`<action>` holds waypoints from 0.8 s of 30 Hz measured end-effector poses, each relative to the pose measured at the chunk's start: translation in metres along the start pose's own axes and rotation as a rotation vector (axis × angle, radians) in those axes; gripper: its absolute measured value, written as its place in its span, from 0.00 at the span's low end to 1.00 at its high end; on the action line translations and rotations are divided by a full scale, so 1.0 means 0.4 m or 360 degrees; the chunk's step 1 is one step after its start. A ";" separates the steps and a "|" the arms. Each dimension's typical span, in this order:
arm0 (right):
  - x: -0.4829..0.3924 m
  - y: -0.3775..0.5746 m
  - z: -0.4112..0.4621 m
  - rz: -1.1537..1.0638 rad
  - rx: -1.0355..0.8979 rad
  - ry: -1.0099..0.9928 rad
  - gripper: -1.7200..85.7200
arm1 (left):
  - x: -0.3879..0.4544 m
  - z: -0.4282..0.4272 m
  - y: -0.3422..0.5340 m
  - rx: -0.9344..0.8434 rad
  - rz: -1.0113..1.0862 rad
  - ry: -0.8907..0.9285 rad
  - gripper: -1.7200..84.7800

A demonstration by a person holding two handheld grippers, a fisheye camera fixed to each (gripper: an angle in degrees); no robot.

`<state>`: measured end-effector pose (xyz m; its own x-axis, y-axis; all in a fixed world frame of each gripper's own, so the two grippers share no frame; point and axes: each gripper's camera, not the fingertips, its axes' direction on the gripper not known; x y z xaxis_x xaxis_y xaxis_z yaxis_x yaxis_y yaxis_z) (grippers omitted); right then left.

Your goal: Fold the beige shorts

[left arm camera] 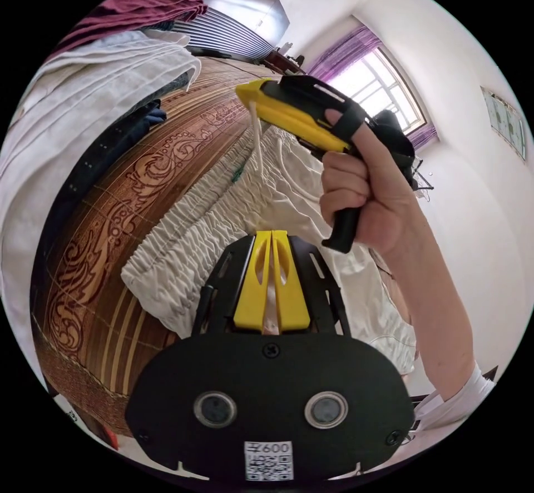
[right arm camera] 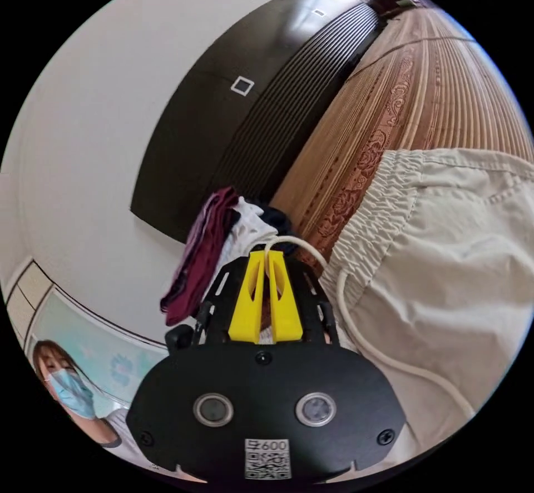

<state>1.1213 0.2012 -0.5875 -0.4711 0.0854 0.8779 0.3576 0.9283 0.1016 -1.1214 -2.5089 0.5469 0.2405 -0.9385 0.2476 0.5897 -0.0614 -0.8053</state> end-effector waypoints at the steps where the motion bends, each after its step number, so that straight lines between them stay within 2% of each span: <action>1: -0.006 -0.012 -0.023 0.0008 0.0031 -0.0058 0.01 | 0.008 0.001 0.001 0.0001 0.0008 -0.0015 0.02; 11: -0.292 -0.103 -0.187 -0.0245 0.0229 -0.0191 0.01 | 0.041 0.003 0.004 0.0003 0.0008 -0.0014 0.02; 17: -0.460 -0.090 -0.325 -0.0572 0.0270 0.0002 0.01 | 0.056 0.004 0.002 0.0000 0.0001 -0.0004 0.02; 24: -0.556 -0.071 -0.500 -0.0642 0.0490 -0.0096 0.01 | 0.071 0.002 0.000 0.0002 -0.0001 0.0005 0.02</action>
<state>1.3772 0.0834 -0.6921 -0.5718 -0.2894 0.7676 -0.1122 0.9545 0.2762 -1.1140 -2.5354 0.5546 0.2376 -0.9397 0.2461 0.5909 -0.0613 -0.8044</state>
